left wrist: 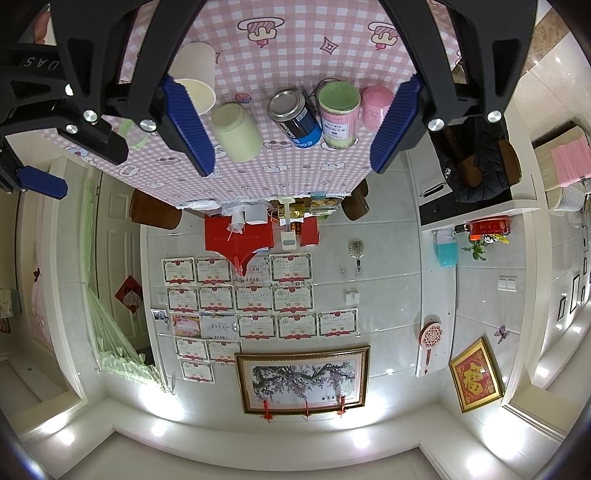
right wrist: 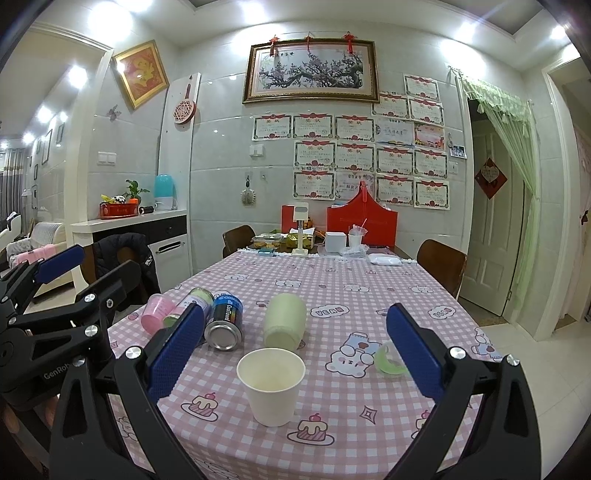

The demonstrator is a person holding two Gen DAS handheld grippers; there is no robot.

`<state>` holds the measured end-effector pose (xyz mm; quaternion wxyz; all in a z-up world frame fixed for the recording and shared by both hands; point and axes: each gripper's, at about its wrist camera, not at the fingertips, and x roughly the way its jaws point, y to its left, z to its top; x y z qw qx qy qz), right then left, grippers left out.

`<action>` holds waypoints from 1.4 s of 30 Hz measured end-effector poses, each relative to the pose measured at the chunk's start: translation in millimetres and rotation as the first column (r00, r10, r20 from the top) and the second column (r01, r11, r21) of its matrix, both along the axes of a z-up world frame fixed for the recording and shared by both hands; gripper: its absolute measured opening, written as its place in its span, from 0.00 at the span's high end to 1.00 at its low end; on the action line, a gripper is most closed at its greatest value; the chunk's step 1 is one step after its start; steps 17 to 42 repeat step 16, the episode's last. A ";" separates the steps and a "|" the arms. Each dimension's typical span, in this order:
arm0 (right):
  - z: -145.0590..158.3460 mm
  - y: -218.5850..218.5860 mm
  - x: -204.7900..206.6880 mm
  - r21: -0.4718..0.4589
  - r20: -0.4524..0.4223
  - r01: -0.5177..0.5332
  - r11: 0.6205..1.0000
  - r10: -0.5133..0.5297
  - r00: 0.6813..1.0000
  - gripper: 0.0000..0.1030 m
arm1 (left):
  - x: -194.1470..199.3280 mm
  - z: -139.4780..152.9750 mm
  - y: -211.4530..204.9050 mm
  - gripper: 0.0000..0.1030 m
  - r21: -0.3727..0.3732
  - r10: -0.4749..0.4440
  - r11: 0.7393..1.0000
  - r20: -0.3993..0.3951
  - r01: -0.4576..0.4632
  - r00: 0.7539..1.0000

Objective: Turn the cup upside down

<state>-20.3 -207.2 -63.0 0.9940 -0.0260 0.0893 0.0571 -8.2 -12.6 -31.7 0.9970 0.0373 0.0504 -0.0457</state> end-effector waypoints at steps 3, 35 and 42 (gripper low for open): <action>-0.4 -1.1 0.1 0.000 0.001 0.000 1.000 0.000 1.000 0.08 | -0.1 0.0 -0.2 0.18 -0.001 -0.001 1.000 0.000 0.001 1.000; -13.4 -12.1 15.3 -0.019 -0.041 0.040 0.999 -0.040 0.998 0.08 | 21.4 -14.4 -11.9 0.18 0.010 -0.010 1.000 -0.055 0.010 0.998; -13.4 -12.1 15.3 -0.019 -0.041 0.040 0.999 -0.040 0.998 0.08 | 21.4 -14.4 -11.9 0.18 0.010 -0.010 1.000 -0.055 0.010 0.998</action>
